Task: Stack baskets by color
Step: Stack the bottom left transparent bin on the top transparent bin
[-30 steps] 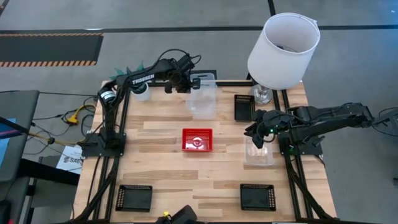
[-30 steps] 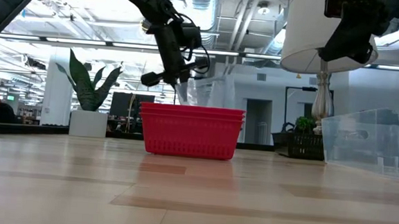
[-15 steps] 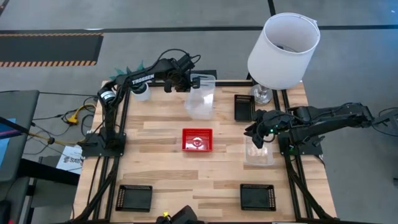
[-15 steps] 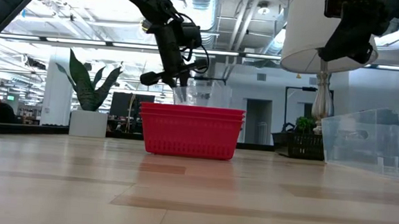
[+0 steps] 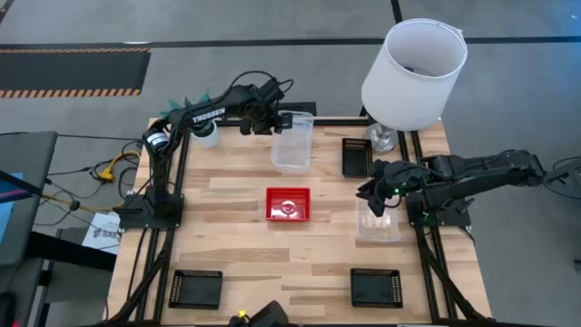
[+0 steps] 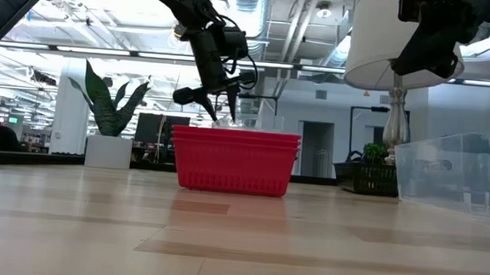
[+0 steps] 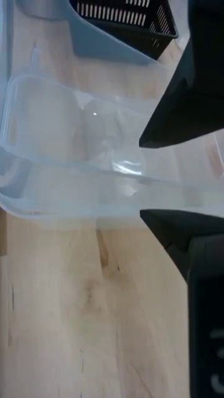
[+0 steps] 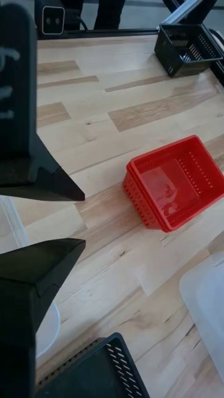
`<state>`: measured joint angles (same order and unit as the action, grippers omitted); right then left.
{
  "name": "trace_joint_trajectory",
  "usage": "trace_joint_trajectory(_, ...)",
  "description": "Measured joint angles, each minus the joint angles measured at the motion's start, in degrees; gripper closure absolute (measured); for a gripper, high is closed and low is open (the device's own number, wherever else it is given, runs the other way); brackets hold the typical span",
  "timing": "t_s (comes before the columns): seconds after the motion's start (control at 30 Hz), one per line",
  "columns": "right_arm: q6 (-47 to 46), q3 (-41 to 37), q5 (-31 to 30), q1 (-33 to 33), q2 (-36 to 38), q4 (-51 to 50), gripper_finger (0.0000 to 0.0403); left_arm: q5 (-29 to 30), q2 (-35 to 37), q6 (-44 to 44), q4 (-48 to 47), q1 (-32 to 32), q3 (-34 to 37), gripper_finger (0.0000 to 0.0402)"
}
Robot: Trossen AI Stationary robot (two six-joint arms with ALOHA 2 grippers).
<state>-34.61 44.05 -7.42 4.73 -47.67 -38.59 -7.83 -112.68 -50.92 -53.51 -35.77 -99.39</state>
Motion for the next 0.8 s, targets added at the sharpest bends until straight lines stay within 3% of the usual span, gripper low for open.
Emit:
trace_joint_trajectory(0.23, 0.0, 0.0, 0.0, 0.0, 0.0, 0.0, 0.0274, 2.9, 0.1, 3.5, -1.9, 0.3, -5.7, 0.0215)
trace_joint_trajectory(0.53, 0.1, 0.0, 0.0, 0.0, 0.0, 0.0, 0.0274, 13.6, 0.1, 7.7, -4.8, 3.3, -4.3, 0.0232)
trace_joint_trajectory(0.8, 0.6, 0.0, 0.0, 0.0, 0.0, 0.0, 0.0274, 18.3, 0.1, 7.2, -1.7, 4.7, -4.4, 0.0248)
